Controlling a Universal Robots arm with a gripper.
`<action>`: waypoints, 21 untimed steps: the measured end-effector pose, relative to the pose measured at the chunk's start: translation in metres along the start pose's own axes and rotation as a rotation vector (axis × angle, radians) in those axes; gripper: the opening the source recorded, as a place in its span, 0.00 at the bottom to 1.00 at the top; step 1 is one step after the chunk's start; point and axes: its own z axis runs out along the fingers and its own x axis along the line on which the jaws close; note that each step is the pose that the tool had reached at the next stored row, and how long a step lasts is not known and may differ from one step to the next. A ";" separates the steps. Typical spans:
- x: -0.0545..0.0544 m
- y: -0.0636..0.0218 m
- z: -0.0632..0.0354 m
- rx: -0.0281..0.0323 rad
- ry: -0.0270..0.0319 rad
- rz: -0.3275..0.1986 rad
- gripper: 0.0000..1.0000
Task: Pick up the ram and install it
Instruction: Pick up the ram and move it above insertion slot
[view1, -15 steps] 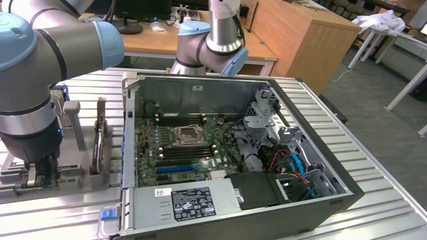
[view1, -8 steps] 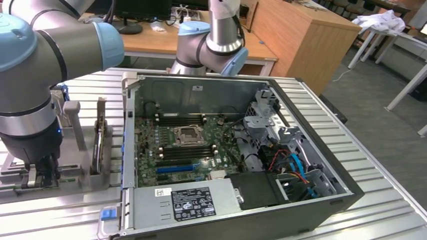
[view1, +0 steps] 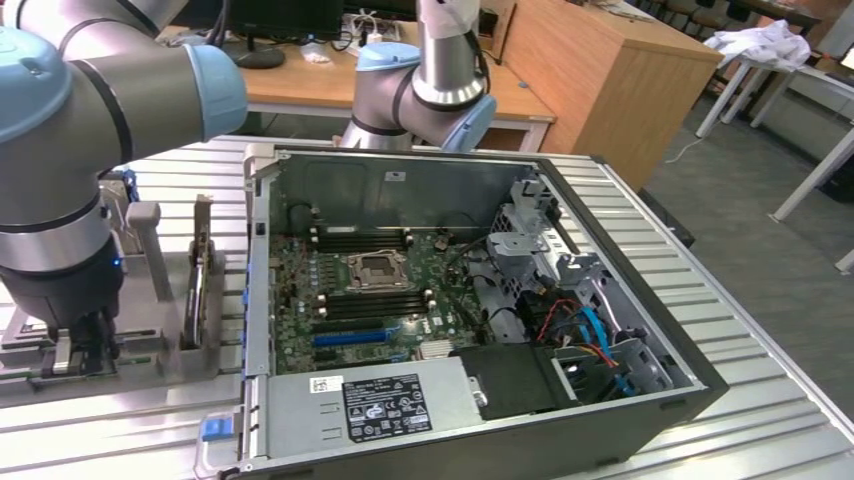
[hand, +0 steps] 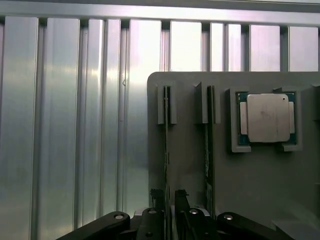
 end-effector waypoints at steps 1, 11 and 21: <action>0.000 0.0001 0.0000 0.0000 0.0001 0.000 0.24; 0.000 0.0026 0.0001 0.0009 0.0000 0.000 0.24; 0.000 0.0026 0.0001 0.0008 0.0000 0.000 0.24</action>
